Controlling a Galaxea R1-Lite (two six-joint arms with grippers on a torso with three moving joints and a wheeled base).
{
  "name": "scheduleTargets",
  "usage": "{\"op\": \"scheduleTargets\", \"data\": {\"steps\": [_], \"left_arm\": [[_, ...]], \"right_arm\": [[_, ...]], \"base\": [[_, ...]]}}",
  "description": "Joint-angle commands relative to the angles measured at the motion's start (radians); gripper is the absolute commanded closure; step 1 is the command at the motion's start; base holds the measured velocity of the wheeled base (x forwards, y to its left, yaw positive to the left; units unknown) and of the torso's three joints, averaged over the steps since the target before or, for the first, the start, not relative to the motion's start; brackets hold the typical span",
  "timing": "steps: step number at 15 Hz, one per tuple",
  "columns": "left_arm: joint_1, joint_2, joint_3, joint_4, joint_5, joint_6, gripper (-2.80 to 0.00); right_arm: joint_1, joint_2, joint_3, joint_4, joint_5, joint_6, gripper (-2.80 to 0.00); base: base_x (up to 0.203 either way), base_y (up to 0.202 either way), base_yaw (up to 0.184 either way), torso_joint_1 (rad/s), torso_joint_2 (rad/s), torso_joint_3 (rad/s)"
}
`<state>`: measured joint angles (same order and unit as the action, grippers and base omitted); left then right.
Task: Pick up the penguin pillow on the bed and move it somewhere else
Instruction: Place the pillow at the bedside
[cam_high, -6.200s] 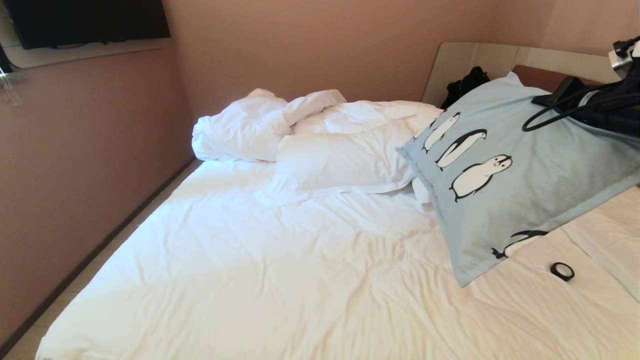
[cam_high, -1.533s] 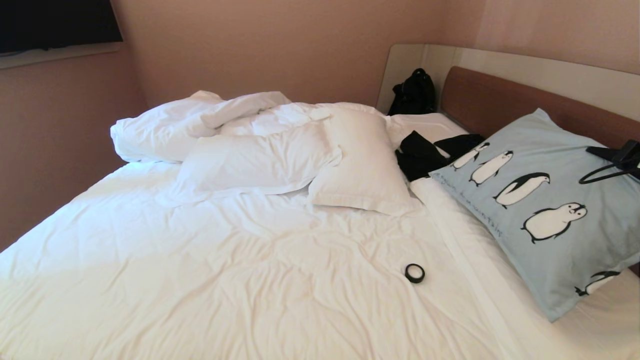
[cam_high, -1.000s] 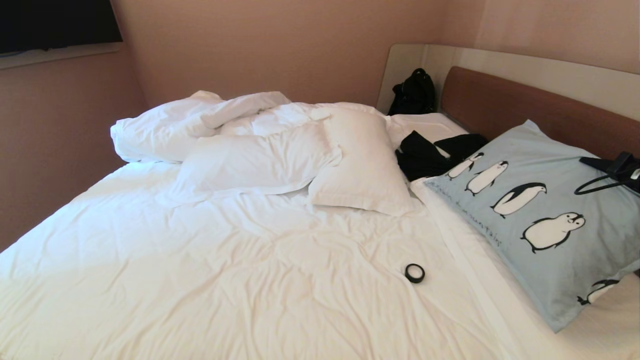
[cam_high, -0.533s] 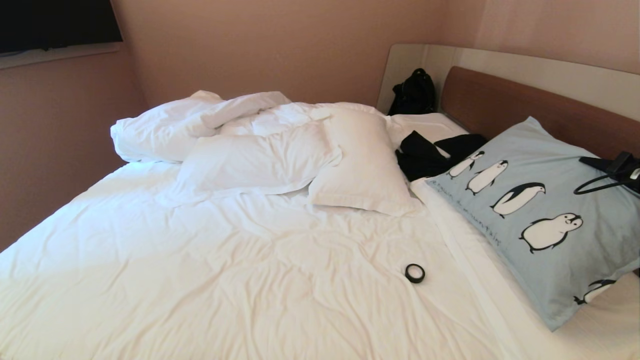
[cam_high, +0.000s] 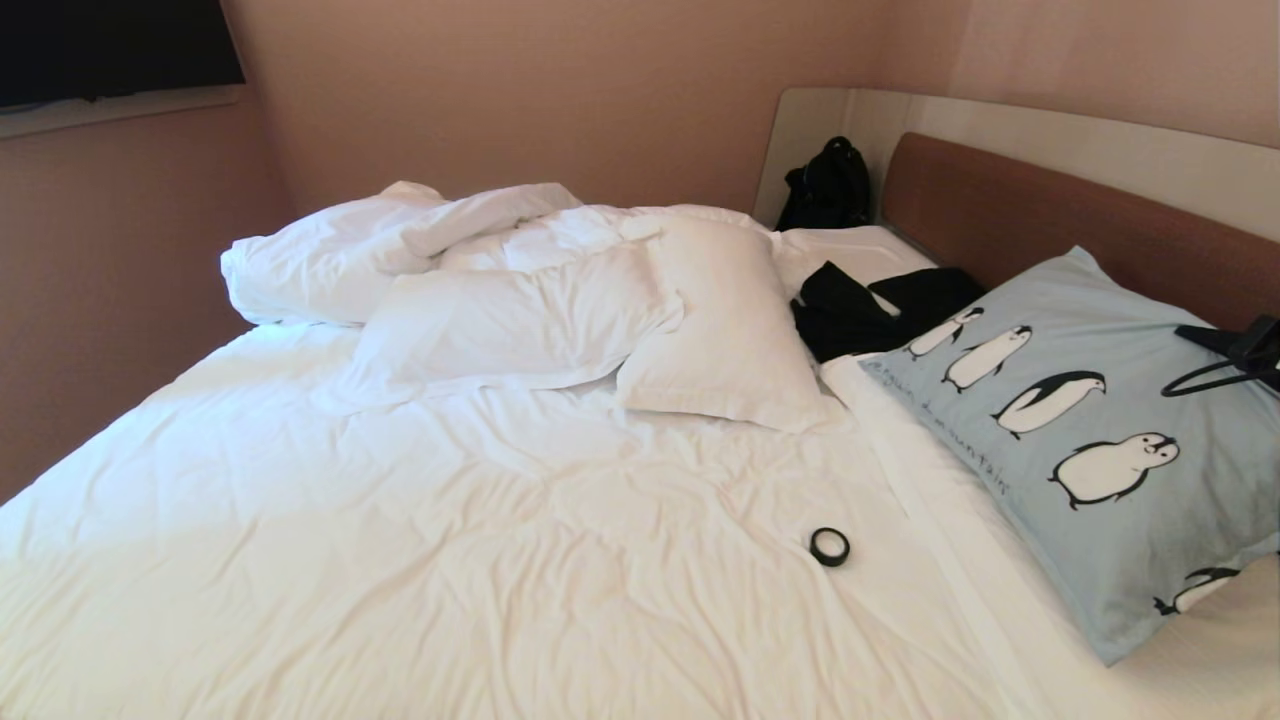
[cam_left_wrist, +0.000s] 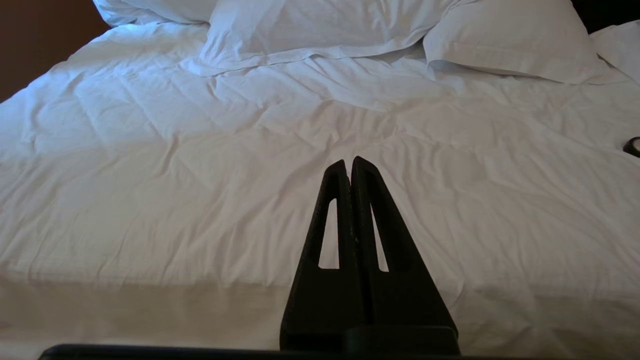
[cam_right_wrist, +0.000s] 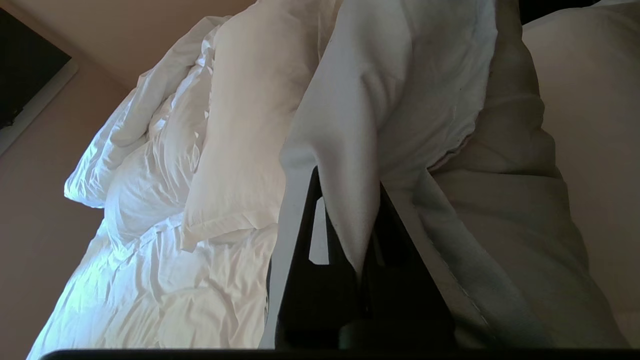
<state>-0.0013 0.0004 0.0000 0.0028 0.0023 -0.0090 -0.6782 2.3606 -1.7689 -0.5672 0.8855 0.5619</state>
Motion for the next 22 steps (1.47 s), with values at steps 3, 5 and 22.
{"op": "scheduleTargets", "data": {"steps": [3,5,22], "left_arm": [[0.0,0.0,0.002,0.0,0.001,0.0,0.0],[0.0,0.0,0.002,0.0,0.001,0.0,0.0],[0.0,0.0,0.002,0.0,0.001,0.0,0.0]], "right_arm": [[-0.001,0.038,0.009,-0.047,0.006,-0.002,0.0],[-0.001,0.048,0.013,-0.056,0.006,-0.005,0.0],[-0.026,-0.25,0.238,-0.221,0.035,-0.016,-2.8]], "base": [[0.0,0.0,0.0,0.0,0.0,0.0],[0.0,0.0,0.0,0.0,0.0,0.0],[0.0,0.0,0.0,0.0,0.0,0.0]]}}
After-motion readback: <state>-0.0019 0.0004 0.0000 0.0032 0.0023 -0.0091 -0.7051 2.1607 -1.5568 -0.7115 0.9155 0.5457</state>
